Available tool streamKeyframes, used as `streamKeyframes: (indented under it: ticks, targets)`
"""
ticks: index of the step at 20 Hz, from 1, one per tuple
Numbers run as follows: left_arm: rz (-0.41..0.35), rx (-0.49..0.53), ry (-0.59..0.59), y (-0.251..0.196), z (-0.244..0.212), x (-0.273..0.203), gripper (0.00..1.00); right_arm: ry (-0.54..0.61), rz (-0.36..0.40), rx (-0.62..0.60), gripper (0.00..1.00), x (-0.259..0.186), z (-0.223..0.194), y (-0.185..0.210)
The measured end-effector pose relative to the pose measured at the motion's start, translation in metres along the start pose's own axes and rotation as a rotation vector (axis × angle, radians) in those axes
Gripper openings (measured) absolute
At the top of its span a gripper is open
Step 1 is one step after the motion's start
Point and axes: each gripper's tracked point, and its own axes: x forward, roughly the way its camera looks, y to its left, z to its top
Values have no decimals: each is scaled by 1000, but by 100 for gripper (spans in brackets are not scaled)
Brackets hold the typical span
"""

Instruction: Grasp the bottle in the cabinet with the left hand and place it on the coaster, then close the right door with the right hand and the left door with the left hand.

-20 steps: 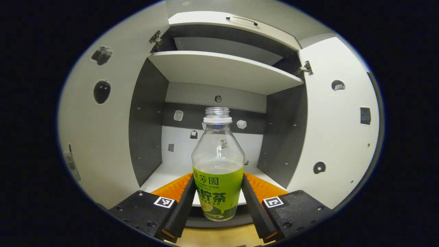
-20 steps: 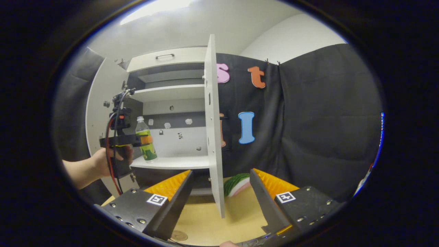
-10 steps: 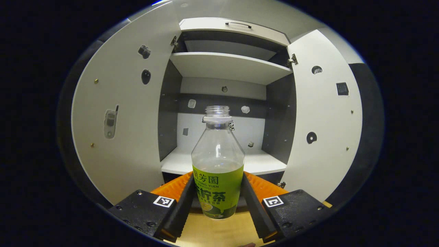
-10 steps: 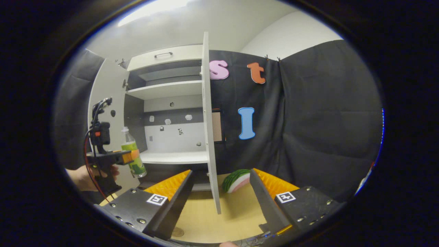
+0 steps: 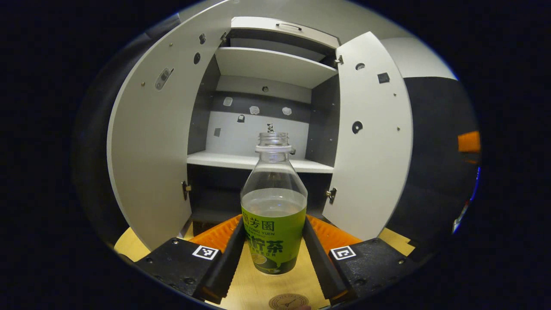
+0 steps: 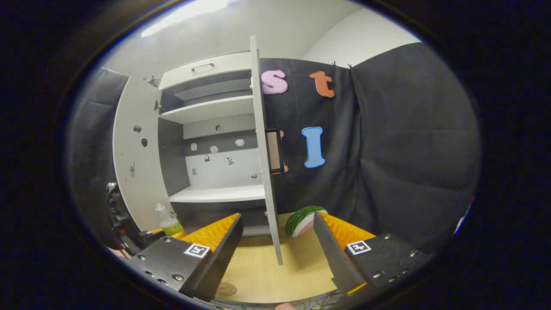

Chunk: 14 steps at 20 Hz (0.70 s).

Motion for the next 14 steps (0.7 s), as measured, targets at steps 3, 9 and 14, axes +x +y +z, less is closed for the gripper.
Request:
streamKeyframes:
  ticks: [3, 9, 14]
  targets:
    - [-38, 66, 69, -11, -59, -10, 80, 2, 26, -6, 99, -1, -1, 8]
    - [-88, 122, 133, -25, -135, -24, 80, 54, 70, 13, 99, 10, -18, 22]
    - [-145, 110, 134, -40, -153, -28, 80, 108, 78, -2, 99, 28, -38, 31]
